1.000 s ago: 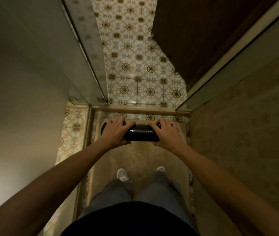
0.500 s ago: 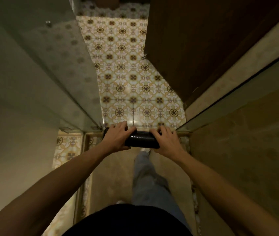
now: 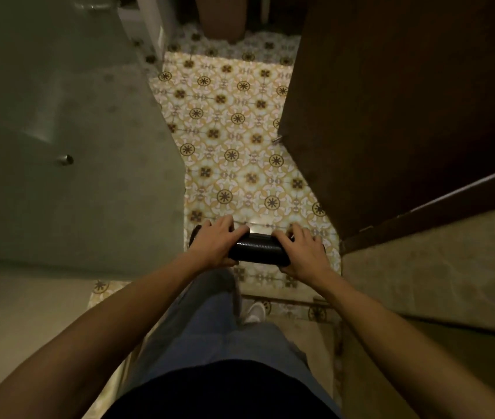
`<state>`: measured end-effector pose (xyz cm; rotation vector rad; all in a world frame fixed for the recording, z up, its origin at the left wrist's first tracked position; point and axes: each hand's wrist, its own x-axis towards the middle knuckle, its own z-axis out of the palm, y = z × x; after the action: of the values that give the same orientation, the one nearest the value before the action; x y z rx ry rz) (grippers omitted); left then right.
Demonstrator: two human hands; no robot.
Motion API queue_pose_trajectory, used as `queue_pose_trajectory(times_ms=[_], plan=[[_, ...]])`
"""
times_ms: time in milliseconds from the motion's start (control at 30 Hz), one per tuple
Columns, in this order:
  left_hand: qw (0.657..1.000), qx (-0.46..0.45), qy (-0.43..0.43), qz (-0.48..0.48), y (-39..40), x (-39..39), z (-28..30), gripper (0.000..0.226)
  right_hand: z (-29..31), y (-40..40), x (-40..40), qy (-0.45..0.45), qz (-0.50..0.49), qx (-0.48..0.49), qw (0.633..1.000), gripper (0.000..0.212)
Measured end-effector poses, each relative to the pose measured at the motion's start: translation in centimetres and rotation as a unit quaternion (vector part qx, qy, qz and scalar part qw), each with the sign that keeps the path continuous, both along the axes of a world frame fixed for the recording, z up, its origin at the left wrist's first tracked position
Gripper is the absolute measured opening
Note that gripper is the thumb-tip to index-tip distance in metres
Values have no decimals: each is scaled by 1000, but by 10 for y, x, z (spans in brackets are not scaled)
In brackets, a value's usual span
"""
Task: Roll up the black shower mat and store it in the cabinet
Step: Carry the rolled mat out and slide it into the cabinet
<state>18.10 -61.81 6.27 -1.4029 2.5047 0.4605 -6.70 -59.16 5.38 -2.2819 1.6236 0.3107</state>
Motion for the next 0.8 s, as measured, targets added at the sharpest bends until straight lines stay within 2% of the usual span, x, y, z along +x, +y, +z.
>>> queue_pose_trajectory(times_ms=[367,567,800], plan=[[999,21,19,24,-226,-5,-33,76,-16,-238,-4,28,28,9,999,72],[997,34,38,51,-332,18,-25,78,-8,-358,14,35,53,9,998,73],[998,1,27,59,-446,47,-15,77,-2,-485,42,22,79,-5,997,76]])
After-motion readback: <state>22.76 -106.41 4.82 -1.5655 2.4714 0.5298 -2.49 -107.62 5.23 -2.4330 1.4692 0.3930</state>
